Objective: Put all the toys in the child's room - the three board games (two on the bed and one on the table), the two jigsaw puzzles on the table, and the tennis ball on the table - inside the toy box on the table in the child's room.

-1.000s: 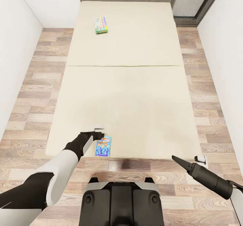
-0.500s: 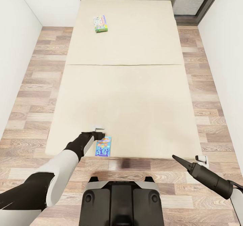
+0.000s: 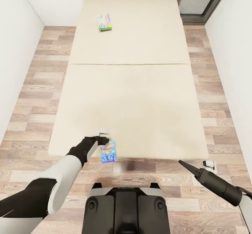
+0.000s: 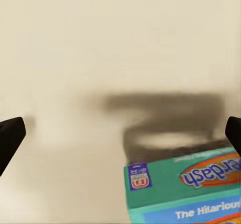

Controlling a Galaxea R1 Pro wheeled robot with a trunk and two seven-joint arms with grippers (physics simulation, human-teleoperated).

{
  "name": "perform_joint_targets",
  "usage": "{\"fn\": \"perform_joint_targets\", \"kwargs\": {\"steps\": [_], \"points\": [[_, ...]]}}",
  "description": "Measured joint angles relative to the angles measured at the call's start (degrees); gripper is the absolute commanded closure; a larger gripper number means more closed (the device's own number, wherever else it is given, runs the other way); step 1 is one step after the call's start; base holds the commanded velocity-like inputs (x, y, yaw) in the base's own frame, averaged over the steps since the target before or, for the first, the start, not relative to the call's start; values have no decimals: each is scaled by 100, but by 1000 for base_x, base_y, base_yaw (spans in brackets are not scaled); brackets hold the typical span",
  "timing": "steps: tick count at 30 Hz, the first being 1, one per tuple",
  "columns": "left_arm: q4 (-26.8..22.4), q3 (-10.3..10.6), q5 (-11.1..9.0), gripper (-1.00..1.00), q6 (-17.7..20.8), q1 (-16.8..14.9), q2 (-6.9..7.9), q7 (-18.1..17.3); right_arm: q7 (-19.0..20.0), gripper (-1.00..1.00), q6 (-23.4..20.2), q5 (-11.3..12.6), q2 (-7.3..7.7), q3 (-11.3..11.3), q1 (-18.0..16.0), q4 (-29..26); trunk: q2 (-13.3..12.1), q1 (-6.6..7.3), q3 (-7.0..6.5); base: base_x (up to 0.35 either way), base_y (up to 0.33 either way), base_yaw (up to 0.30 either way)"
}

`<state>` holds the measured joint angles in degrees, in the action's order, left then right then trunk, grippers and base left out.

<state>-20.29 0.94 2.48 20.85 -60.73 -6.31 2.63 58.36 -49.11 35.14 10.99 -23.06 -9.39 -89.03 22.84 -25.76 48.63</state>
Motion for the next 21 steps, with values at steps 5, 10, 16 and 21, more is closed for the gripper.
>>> {"fn": "perform_joint_targets", "kwargs": {"steps": [5,10,16,21], "points": [[0,3,0,-100,3,0,5,-4,-3,-100,6,0,-1,-7,0,0,-1,1,0,-12,0,0],[0,8,0,-100,8,0,7,-5,-7,-100,21,7,-2,0,0,0,-1,1,0,-3,0,0],[0,9,0,-100,5,0,8,-5,-8,-100,32,15,-2,0,0,3,-1,1,0,0,0,0],[0,9,0,-100,4,0,8,-5,-8,-100,57,17,-2,5,0,5,-1,1,0,0,0,0]]}}
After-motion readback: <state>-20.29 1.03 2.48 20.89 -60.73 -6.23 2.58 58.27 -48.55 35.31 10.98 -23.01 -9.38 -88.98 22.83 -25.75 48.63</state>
